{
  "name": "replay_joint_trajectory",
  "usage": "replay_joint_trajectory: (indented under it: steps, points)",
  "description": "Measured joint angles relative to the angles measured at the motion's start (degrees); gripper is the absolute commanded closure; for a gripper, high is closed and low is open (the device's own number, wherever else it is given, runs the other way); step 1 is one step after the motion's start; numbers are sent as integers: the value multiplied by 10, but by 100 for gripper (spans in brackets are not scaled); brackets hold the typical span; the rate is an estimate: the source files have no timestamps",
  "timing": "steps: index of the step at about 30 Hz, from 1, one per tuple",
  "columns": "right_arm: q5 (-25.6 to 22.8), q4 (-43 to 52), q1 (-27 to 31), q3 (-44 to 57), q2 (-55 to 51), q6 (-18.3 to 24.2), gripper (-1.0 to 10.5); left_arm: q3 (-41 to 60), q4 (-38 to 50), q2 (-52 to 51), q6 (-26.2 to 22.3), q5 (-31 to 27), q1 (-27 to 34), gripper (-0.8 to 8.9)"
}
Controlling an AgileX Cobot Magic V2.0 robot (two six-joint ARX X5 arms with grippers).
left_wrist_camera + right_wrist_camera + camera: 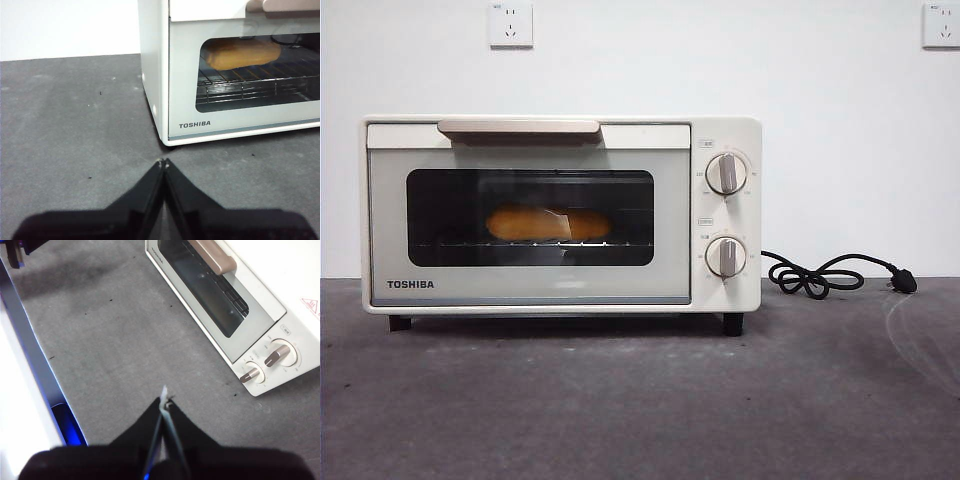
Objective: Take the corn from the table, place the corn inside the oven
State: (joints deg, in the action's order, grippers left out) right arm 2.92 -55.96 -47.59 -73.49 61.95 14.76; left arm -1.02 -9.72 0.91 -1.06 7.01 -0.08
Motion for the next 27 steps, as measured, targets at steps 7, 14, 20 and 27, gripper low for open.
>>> replay_joint_trajectory:
  steps: [7, 14, 20, 27]
  points:
    - [-31, 13, 43, 0, -3, 34, 963, 0, 0, 0, 0, 0, 0, 816]
    - [56, 167, 191, 51, -37, 38, 963, 0, 0, 0, 0, 0, 0, 816]
    - [83, 308, 315, 198, -120, -21, 963, 0, 0, 0, 0, 0, 0, 816]
    - [74, 462, 392, 420, -260, -84, 963, 0, 0, 0, 0, 0, 0, 816]
